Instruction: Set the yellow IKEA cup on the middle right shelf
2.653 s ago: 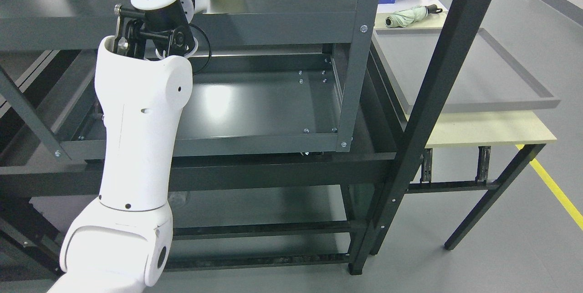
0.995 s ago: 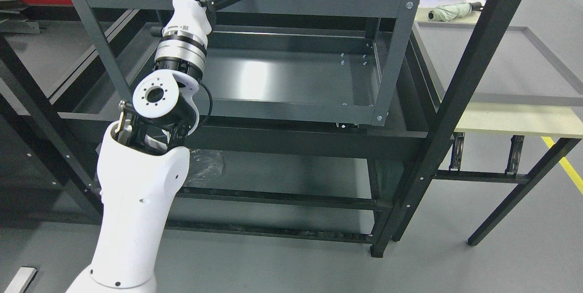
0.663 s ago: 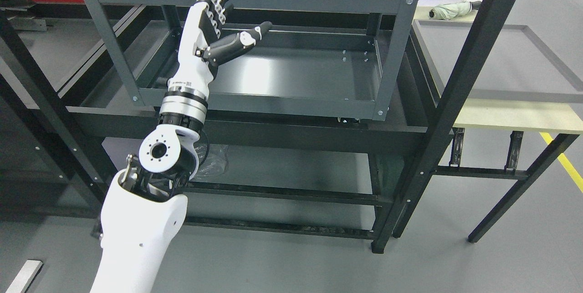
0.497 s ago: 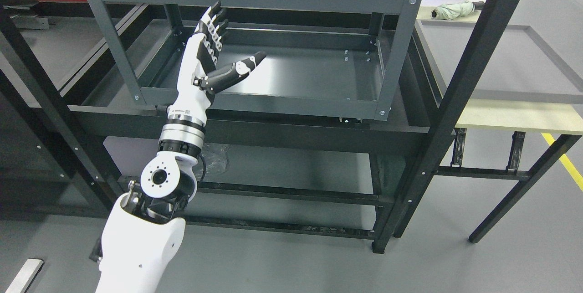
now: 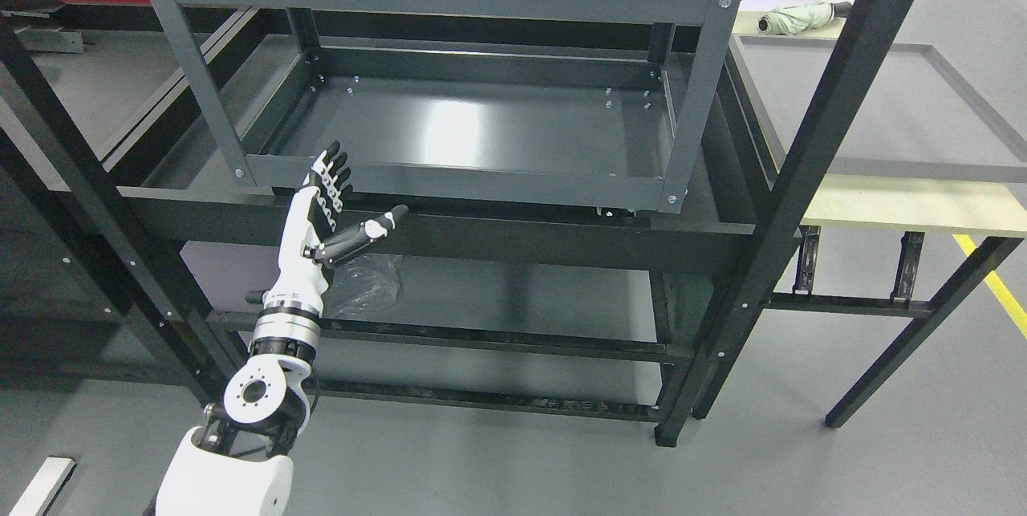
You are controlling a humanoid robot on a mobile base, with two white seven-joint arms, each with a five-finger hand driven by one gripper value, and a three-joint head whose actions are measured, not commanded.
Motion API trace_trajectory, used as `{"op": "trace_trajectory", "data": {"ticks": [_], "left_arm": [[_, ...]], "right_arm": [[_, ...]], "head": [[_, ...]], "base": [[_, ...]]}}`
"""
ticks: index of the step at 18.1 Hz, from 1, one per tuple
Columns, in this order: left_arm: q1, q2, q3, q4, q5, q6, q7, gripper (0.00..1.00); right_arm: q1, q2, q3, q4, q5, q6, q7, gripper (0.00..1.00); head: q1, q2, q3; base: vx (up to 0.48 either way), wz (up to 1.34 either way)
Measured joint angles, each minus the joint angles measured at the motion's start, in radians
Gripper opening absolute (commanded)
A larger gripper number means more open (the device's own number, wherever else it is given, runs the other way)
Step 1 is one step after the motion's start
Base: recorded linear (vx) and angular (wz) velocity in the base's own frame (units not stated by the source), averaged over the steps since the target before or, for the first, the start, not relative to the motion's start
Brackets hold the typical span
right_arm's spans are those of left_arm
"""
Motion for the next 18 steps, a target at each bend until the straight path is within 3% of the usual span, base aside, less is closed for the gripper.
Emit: {"op": "trace_trajectory", "data": {"ticks": [18], "left_arm": [[0.083, -0.014, 0.091, 0.157, 0.0, -0.004, -0.04, 0.99]], "right_arm": [[0.0, 0.0, 0.0, 0.0, 0.0, 0.0, 0.0, 0.99]], "head": [[0.0, 0.0, 0.0]], "base": [[0.0, 0.0]]}}
